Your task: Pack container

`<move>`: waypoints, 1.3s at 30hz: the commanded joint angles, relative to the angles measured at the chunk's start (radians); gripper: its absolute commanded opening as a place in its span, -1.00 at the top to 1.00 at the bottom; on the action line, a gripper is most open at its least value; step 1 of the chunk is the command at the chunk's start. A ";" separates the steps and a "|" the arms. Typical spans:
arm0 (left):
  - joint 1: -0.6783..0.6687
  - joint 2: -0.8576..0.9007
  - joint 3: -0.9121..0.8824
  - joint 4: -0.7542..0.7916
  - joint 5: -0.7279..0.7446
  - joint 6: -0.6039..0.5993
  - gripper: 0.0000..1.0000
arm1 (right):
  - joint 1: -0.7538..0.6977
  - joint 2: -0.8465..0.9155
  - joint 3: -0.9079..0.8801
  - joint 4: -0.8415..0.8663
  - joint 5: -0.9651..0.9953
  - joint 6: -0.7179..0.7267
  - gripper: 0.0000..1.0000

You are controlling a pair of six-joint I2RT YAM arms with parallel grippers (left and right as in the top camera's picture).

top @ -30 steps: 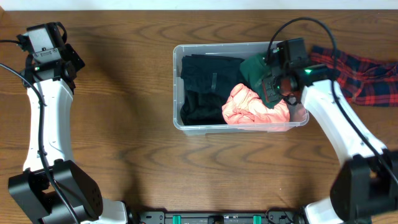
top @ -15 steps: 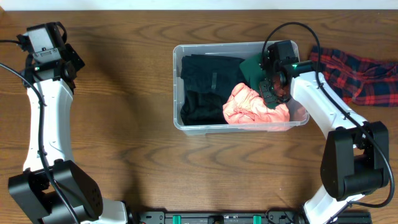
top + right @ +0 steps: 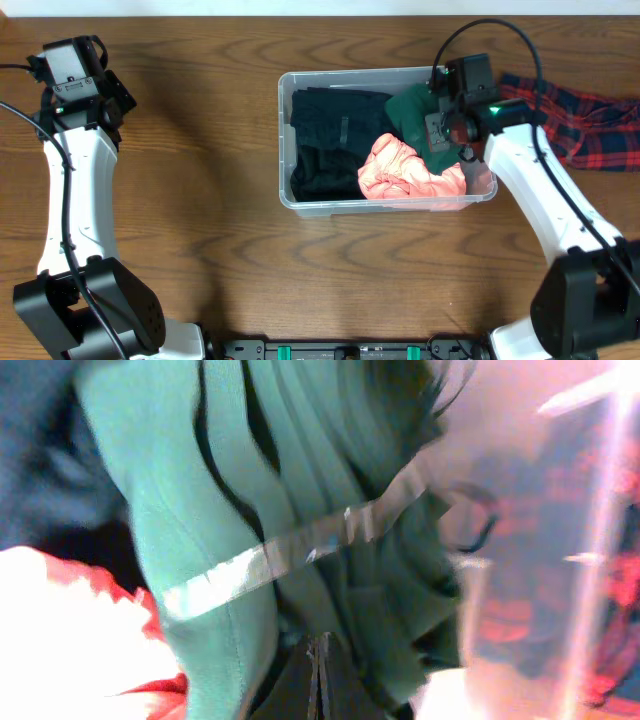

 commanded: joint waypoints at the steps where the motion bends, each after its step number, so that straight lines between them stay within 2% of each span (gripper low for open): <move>1: 0.002 -0.007 0.005 -0.002 -0.013 0.001 -0.96 | 0.005 -0.013 0.012 0.026 0.008 0.006 0.98; 19: 0.002 -0.007 0.005 -0.002 -0.013 0.001 -0.96 | 0.004 0.135 0.012 0.304 0.008 0.006 0.96; 24: 0.002 -0.007 0.005 -0.002 -0.013 0.001 -0.96 | 0.004 0.236 0.011 0.323 0.008 0.006 0.73; 26: 0.002 -0.007 0.005 -0.002 -0.013 0.001 -0.96 | 0.004 0.270 0.011 0.322 0.008 0.006 0.81; 28: 0.002 -0.007 0.005 -0.003 -0.013 0.001 -0.96 | 0.004 0.301 0.011 0.322 0.008 0.006 0.98; 29: 0.002 -0.007 0.005 -0.002 -0.013 0.001 -0.96 | 0.004 0.311 0.011 0.322 0.008 0.006 0.98; 33: 0.002 -0.007 0.005 -0.002 -0.013 0.001 -0.96 | 0.004 0.300 0.014 0.323 0.008 0.006 0.97; 39: 0.002 -0.007 0.005 -0.002 -0.013 0.001 -0.96 | 0.005 0.153 0.018 0.320 0.008 0.005 0.93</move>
